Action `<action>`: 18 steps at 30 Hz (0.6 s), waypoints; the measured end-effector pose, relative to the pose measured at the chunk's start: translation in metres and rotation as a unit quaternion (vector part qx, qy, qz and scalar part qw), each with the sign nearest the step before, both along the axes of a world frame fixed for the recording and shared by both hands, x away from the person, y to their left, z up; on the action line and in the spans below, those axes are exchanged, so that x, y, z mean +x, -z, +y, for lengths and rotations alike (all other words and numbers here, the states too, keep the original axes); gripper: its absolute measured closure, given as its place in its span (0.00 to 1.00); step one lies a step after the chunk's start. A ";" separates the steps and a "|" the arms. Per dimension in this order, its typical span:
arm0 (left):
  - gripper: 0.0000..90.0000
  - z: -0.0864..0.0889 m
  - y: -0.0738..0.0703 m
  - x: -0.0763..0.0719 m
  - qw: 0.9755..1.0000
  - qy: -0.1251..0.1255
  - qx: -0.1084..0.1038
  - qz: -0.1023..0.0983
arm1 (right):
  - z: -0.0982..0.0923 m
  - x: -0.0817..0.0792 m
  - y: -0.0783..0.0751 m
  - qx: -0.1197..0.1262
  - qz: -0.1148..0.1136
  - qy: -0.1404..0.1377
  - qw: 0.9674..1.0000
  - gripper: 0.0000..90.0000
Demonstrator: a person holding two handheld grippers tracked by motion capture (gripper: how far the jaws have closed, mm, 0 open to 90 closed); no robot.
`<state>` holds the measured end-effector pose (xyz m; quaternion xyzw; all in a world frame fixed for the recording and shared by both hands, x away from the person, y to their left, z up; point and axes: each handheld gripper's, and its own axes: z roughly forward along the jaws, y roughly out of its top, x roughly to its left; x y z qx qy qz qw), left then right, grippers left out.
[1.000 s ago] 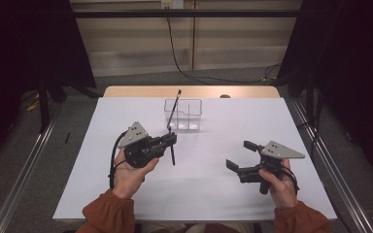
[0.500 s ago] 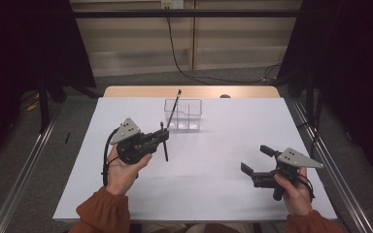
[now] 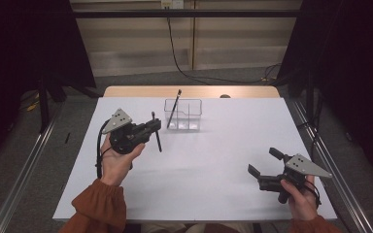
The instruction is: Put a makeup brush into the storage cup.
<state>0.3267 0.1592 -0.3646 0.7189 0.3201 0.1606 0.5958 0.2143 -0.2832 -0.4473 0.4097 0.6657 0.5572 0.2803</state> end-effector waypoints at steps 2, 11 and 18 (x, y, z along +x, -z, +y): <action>0.93 0.000 -0.001 0.003 1.000 -0.003 -0.003 -0.001 | 0.000 0.000 0.000 0.000 0.000 -0.001 1.000 0.00; 0.93 -0.005 -0.003 0.023 1.000 0.003 0.009 0.007 | 0.002 0.001 0.000 0.005 0.002 -0.001 1.000 0.00; 0.93 -0.009 -0.008 0.035 1.000 -0.003 0.008 0.002 | 0.003 0.001 0.000 0.004 0.005 -0.006 1.000 0.00</action>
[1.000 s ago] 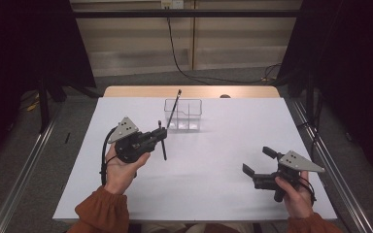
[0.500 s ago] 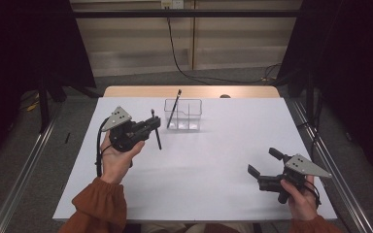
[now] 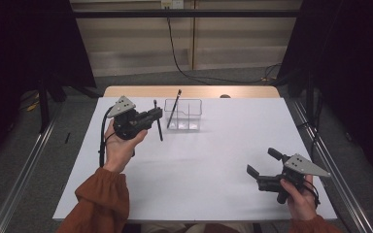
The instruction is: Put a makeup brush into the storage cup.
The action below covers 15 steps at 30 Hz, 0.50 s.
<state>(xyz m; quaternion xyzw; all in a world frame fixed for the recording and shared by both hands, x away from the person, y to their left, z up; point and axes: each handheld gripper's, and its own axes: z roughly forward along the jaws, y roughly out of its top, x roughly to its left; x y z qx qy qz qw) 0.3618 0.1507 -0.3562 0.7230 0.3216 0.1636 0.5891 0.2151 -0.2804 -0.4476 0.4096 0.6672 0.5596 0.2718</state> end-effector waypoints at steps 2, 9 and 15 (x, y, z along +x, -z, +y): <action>0.93 -0.002 -0.003 0.003 1.000 0.000 0.001 -0.002 | 0.000 0.000 0.000 0.000 -0.001 -0.002 1.000 0.00; 0.93 -0.007 -0.011 0.015 1.000 -0.007 -0.007 -0.005 | 0.001 0.000 0.000 0.001 0.001 -0.003 1.000 0.00; 0.93 -0.014 -0.019 0.023 1.000 -0.017 -0.005 -0.015 | 0.001 0.000 0.000 0.002 -0.001 -0.006 1.000 0.00</action>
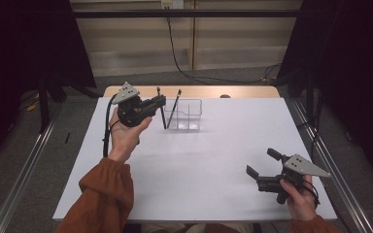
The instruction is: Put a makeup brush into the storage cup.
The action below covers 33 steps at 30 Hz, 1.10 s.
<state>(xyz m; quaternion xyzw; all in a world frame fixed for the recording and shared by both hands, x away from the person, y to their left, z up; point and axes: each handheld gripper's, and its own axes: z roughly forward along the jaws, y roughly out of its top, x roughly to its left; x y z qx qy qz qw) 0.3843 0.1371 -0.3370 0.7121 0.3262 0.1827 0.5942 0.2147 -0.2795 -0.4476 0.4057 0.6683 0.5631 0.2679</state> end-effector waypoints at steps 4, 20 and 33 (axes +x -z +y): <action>0.93 -0.004 -0.006 0.007 1.000 -0.006 0.004 -0.005 | 0.000 0.000 0.000 0.002 0.000 -0.004 1.000 0.00; 0.93 -0.024 -0.017 0.034 1.000 -0.012 0.011 -0.014 | 0.000 0.000 0.000 0.001 0.001 -0.006 1.000 0.00; 0.93 -0.030 -0.010 0.061 0.999 -0.031 0.015 -0.020 | 0.000 -0.001 0.000 -0.001 0.001 -0.007 1.000 0.00</action>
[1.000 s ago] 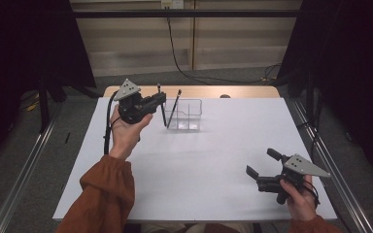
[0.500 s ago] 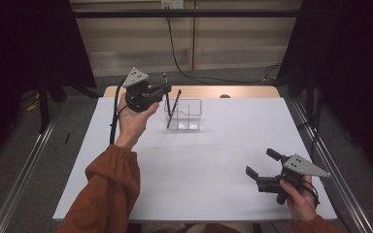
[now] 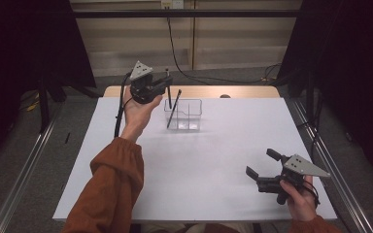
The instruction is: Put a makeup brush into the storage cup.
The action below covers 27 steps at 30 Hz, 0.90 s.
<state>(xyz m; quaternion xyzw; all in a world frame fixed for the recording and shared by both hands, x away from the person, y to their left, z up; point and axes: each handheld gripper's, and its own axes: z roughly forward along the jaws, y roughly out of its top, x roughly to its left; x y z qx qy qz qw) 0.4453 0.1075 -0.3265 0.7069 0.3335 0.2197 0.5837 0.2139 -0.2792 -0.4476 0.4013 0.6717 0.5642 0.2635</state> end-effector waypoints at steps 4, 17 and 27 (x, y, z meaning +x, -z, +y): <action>0.93 -0.003 0.003 0.006 1.000 -0.007 0.003 -0.001 | 0.000 0.000 0.000 0.002 0.000 0.001 1.000 0.00; 0.93 -0.008 0.016 0.013 1.000 -0.008 0.004 0.008 | 0.000 -0.001 0.000 0.004 0.000 -0.001 1.000 0.00; 0.93 -0.011 0.022 0.016 1.000 -0.006 0.015 0.012 | -0.001 0.000 0.000 0.003 -0.001 -0.001 1.000 0.00</action>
